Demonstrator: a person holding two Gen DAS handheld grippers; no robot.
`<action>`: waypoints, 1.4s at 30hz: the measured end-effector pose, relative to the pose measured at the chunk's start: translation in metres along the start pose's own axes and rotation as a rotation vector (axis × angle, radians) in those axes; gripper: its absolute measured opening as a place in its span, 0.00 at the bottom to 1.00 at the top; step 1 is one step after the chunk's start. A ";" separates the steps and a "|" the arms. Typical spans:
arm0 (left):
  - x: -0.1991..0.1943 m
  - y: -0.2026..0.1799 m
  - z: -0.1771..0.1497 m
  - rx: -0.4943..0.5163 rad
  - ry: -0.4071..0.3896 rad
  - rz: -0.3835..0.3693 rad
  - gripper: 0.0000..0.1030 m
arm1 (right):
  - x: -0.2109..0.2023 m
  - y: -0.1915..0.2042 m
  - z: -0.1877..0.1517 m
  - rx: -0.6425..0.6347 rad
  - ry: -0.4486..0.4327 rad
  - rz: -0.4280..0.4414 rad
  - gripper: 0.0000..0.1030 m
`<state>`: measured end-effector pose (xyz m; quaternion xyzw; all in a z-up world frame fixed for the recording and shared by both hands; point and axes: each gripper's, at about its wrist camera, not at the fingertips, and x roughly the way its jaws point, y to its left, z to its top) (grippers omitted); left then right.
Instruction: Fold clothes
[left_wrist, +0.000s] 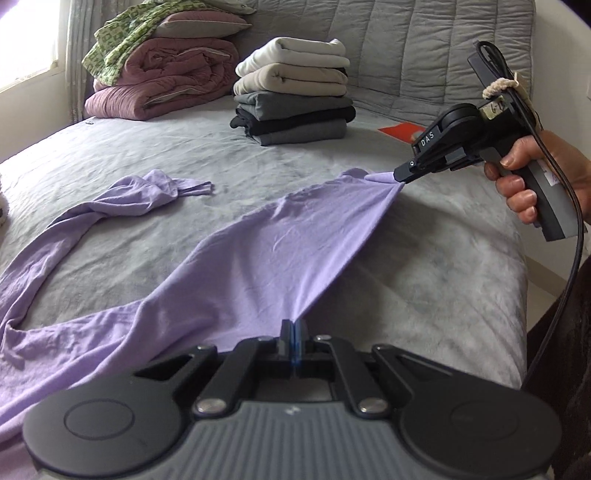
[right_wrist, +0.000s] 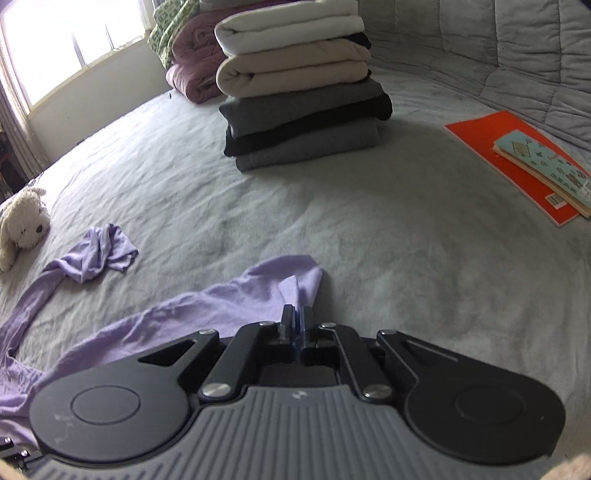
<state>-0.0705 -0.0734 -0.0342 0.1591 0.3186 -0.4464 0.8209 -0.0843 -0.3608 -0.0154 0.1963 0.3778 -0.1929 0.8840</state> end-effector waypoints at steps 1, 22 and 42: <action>0.001 -0.003 -0.001 0.015 0.014 -0.004 0.00 | 0.003 -0.003 -0.002 0.001 0.028 -0.005 0.02; 0.014 -0.010 -0.002 0.040 0.022 0.001 0.13 | 0.030 -0.017 0.007 -0.076 0.008 -0.081 0.31; 0.014 -0.035 -0.004 0.084 0.016 -0.058 0.01 | 0.015 -0.016 -0.013 -0.325 0.011 -0.238 0.04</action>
